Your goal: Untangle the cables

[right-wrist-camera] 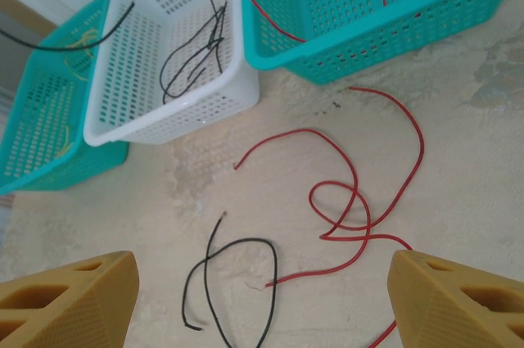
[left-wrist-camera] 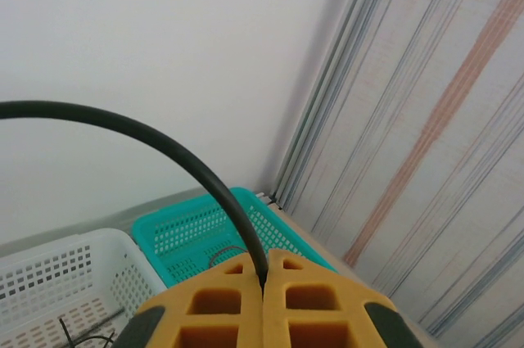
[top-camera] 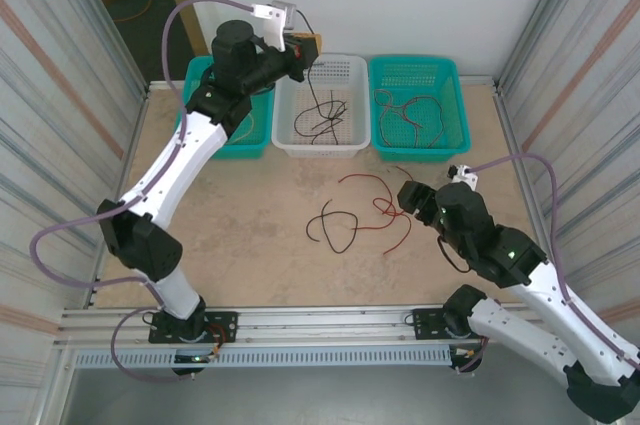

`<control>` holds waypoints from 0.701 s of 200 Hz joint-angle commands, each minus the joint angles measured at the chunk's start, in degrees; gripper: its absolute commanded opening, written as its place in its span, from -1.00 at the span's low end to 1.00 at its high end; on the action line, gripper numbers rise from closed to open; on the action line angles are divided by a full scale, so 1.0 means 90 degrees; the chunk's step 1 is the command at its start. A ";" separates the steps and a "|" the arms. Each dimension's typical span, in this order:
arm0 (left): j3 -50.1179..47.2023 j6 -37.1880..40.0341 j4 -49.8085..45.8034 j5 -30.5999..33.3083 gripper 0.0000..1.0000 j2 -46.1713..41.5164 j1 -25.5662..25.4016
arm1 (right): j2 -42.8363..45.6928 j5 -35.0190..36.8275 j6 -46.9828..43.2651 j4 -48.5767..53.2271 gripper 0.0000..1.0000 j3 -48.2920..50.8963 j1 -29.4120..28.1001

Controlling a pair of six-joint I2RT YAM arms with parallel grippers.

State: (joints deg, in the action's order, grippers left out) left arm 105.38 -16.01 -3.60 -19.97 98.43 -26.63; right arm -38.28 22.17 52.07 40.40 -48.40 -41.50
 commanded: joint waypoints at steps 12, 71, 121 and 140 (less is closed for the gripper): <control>0.0704 -0.0188 -0.0020 -0.0041 -1.00 0.0581 0.0170 | -0.0140 -0.0076 0.0006 -0.0133 0.56 0.0039 0.0040; 0.1386 -0.0231 -0.1106 -0.0082 0.36 0.1852 0.0288 | -0.0260 -0.0034 -0.0063 -0.0112 0.56 -0.0082 0.0045; 0.0144 -0.0601 -0.0607 0.0470 0.97 0.1104 0.0293 | -0.1124 -0.0335 -0.0515 0.0198 0.59 -0.0948 0.0516; -0.0307 -0.0801 -0.0554 0.0797 0.98 0.0724 0.0269 | -0.1524 -0.0647 -0.0675 0.0151 0.58 -0.1165 0.0926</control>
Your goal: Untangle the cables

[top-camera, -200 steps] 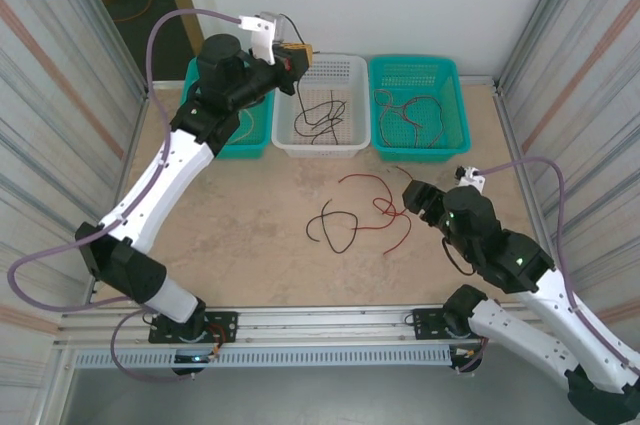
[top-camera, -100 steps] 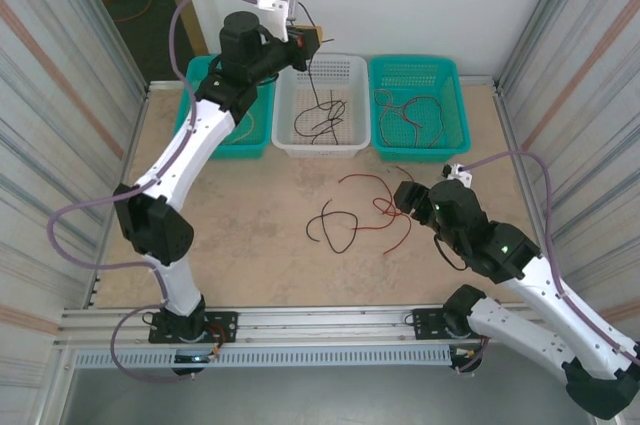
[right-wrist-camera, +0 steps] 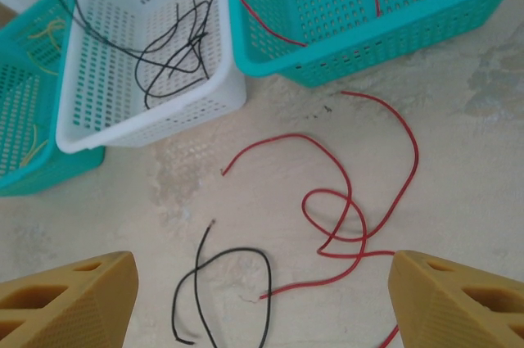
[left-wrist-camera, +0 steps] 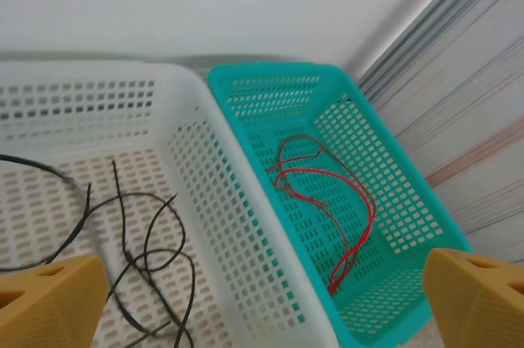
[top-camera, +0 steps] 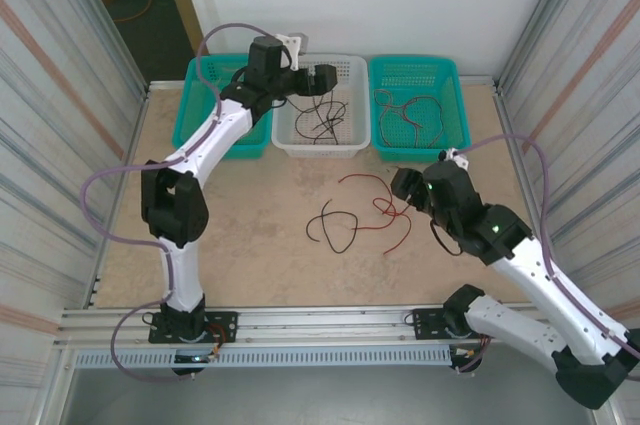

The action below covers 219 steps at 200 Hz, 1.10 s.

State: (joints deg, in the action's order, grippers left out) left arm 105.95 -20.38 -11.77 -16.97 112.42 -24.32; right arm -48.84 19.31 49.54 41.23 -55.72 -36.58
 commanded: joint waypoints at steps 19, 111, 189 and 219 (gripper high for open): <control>-0.1108 -0.0708 0.0685 0.0621 0.91 -0.1268 -0.0073 | -0.0683 -0.0587 -0.0469 -0.0127 0.57 -0.0444 0.0656; -0.3649 -0.0825 0.1067 0.0054 0.59 -0.2825 -0.0500 | -0.2394 -0.0987 -0.0065 -0.0211 0.50 0.0654 0.0697; -0.4213 -0.0830 -0.0233 -0.0492 0.45 -0.3480 -0.0560 | -0.3288 -0.1371 -0.1459 -0.1627 0.56 0.1156 0.0679; -0.4740 -0.0726 -0.0564 -0.0206 0.39 -0.4262 -0.0598 | -0.2953 -0.0826 -0.1695 -0.1438 0.57 0.1326 0.0875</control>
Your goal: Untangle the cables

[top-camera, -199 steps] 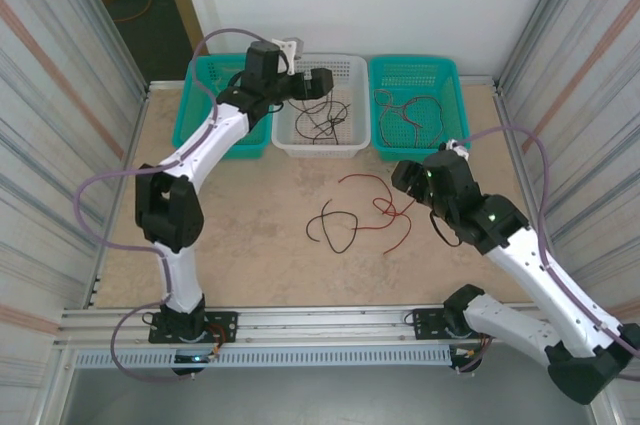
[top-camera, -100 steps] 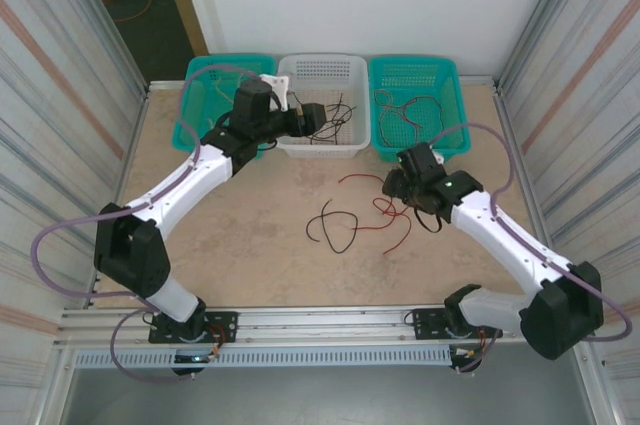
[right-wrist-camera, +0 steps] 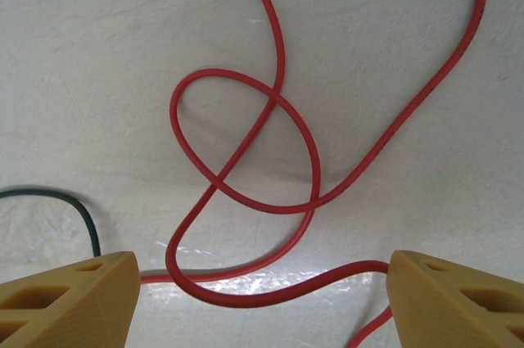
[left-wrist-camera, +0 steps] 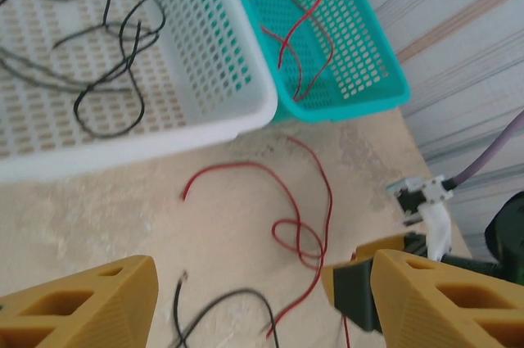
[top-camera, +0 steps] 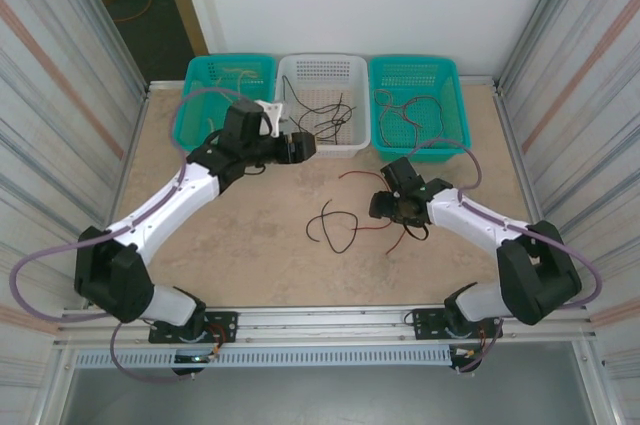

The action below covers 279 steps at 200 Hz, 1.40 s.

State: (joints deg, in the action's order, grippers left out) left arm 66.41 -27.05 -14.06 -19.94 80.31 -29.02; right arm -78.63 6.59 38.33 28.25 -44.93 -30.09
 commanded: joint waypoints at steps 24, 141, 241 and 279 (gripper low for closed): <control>-0.0859 -0.0143 -0.0312 0.0240 0.39 -0.1411 -0.0087 | 0.0649 0.0179 -0.0629 -0.0217 0.68 0.0239 0.0625; -0.1872 -0.0784 0.0225 -0.0437 0.29 -0.1812 -0.0135 | 0.0909 -0.2207 -0.0679 -0.1073 0.48 0.1160 0.0985; -0.1976 -0.0801 0.0590 -0.0390 0.16 -0.1654 -0.0136 | 0.0969 -0.1814 -0.0496 -0.0592 -0.31 0.0833 0.0390; -0.2023 -0.0705 0.0557 -0.0307 0.16 -0.1817 -0.0135 | 0.0245 -0.1652 -0.0659 -0.0512 -0.29 0.0311 0.0101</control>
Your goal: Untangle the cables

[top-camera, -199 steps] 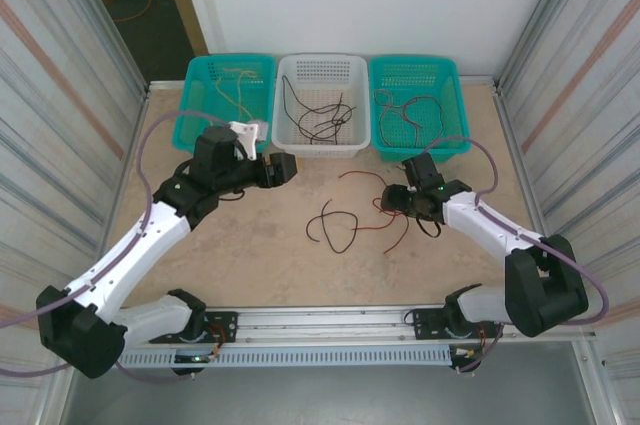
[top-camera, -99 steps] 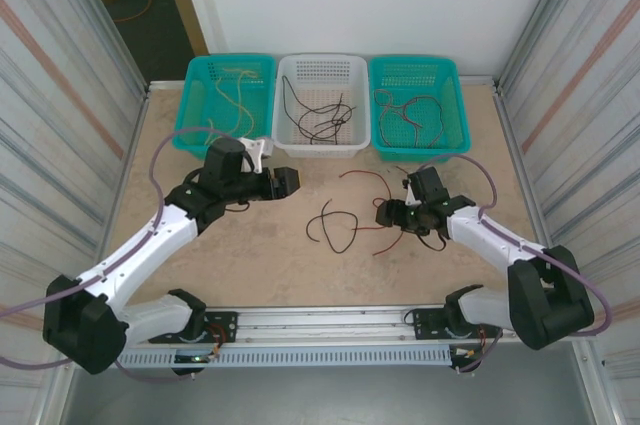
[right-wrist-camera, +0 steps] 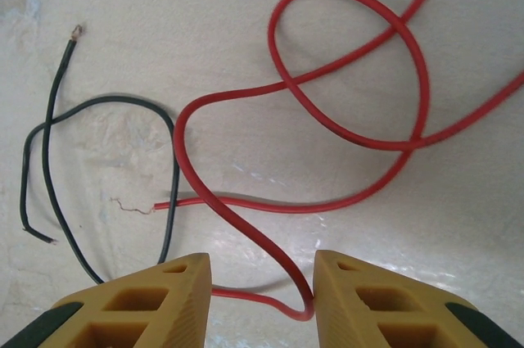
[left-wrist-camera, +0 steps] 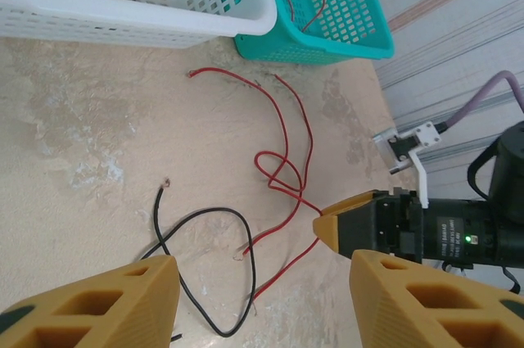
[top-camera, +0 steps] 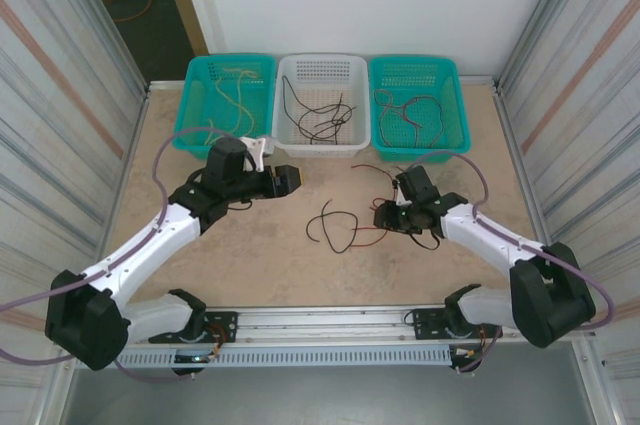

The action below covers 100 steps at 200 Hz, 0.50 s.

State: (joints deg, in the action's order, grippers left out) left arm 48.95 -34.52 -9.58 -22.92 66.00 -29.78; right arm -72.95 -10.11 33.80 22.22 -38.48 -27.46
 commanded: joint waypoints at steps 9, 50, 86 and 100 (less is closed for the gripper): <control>-0.0089 0.0176 0.0036 0.0005 0.16 -0.0204 -0.0050 | -0.0545 0.0295 -0.0207 0.0168 -0.41 -0.0528 -0.0283; -0.0277 0.0174 0.0214 -0.0217 0.16 -0.0074 -0.0049 | -0.0431 0.0353 -0.0173 -0.0079 -0.93 -0.0630 -0.0513; -0.0315 -0.0056 0.0613 -0.0360 0.15 0.0164 -0.0060 | 0.0008 0.0134 -0.0090 -0.0315 -1.00 -0.0747 -0.0786; -0.0438 -0.0264 0.1064 -0.0520 0.15 0.0214 -0.0103 | 0.0092 -0.0103 0.0004 -0.0525 -1.00 -0.0838 -0.0796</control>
State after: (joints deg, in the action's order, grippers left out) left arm 46.50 -34.83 -6.94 -24.53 67.24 -29.80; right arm -74.81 -8.25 32.53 20.88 -43.27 -34.06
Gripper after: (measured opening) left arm 0.576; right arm 0.063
